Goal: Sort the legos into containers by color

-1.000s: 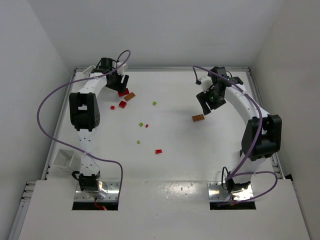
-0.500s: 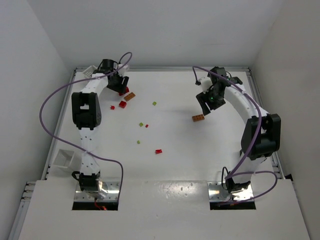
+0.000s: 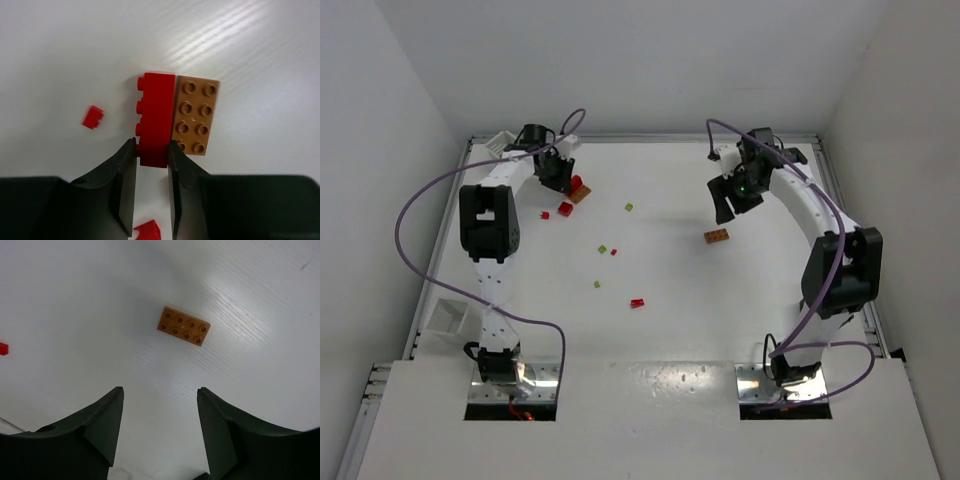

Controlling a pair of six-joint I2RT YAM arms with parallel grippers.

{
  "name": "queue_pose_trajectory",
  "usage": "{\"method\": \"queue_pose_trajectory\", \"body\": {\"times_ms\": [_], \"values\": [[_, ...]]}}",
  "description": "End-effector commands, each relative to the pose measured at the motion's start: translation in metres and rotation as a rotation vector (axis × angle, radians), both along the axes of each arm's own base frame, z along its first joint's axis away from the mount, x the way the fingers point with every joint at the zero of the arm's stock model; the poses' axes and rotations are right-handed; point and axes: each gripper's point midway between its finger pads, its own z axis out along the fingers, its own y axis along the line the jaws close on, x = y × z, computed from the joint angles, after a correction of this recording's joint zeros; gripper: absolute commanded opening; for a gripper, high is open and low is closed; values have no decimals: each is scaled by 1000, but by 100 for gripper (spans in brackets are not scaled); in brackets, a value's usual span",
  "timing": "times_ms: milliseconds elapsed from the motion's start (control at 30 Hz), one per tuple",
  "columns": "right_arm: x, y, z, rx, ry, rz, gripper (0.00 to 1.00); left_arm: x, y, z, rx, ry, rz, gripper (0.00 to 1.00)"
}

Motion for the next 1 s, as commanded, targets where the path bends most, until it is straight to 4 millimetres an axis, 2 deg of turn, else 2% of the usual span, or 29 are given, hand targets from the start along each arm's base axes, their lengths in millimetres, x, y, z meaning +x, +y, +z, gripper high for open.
{"method": "queue_pose_trajectory", "body": {"times_ms": [0,33,67,100,133,167,200,233,267,300,367,400,533,633,700,967], "values": [[18,26,57,179,-165,20,61,-15,-23,64,-116,-83,-102,12],[23,35,71,230,-217,48,64,-20,-28,75,-143,-96,-122,12],[29,42,83,271,-264,65,64,-26,-34,102,-172,-140,-148,12],[28,56,101,351,-278,108,64,-40,-48,109,-250,-129,-204,12],[30,65,102,401,-249,101,64,-53,-56,133,-279,-169,-261,12],[28,79,117,490,-231,136,64,-66,-63,141,-324,-164,-294,13],[29,87,118,537,-201,143,64,-87,-81,140,-391,-129,-349,15],[28,95,110,594,-129,123,65,-99,-91,145,-416,-124,-379,15],[30,102,113,644,-120,135,65,-114,-101,147,-438,-109,-414,15],[26,110,115,708,-89,160,65,-139,-120,153,-484,-92,-474,15],[22,125,120,787,-61,182,68,-164,-139,158,-536,-55,-519,16],[22,133,118,811,-39,191,68,-185,-156,163,-578,-30,-571,16],[28,148,121,899,24,186,73,-224,-188,173,-681,54,-658,17],[22,160,128,953,68,230,76,-238,-201,182,-741,95,-697,18],[15,166,133,977,78,269,76,-239,-203,186,-767,112,-701,18],[-28,177,109,919,133,360,80,-237,-215,197,-806,142,-720,19]]}}
